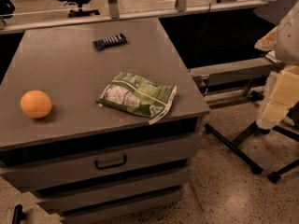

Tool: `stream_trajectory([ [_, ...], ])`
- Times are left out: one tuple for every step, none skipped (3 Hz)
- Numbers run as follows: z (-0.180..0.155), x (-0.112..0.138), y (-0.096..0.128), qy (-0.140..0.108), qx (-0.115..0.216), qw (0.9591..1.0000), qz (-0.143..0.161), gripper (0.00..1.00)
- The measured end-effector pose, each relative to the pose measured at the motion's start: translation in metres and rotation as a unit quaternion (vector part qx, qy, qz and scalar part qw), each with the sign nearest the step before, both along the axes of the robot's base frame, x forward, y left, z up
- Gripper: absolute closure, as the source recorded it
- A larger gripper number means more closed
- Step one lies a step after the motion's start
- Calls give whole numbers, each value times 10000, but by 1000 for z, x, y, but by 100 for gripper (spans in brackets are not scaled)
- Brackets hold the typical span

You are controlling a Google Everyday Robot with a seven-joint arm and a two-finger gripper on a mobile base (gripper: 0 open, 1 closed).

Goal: Move rxbar blueberry near green jalapeno chip bag

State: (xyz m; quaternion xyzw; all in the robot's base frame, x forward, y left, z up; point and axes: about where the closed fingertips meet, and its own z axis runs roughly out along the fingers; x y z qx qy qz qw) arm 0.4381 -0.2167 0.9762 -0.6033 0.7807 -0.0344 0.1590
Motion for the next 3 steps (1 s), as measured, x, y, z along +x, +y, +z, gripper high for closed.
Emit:
stream_trajectory([
  [0,3,1,-20,6,10000,11,0],
  [1,35,16,-207,72,9997,139,0],
  [-6,101,52,-400,373,9982,251,0],
])
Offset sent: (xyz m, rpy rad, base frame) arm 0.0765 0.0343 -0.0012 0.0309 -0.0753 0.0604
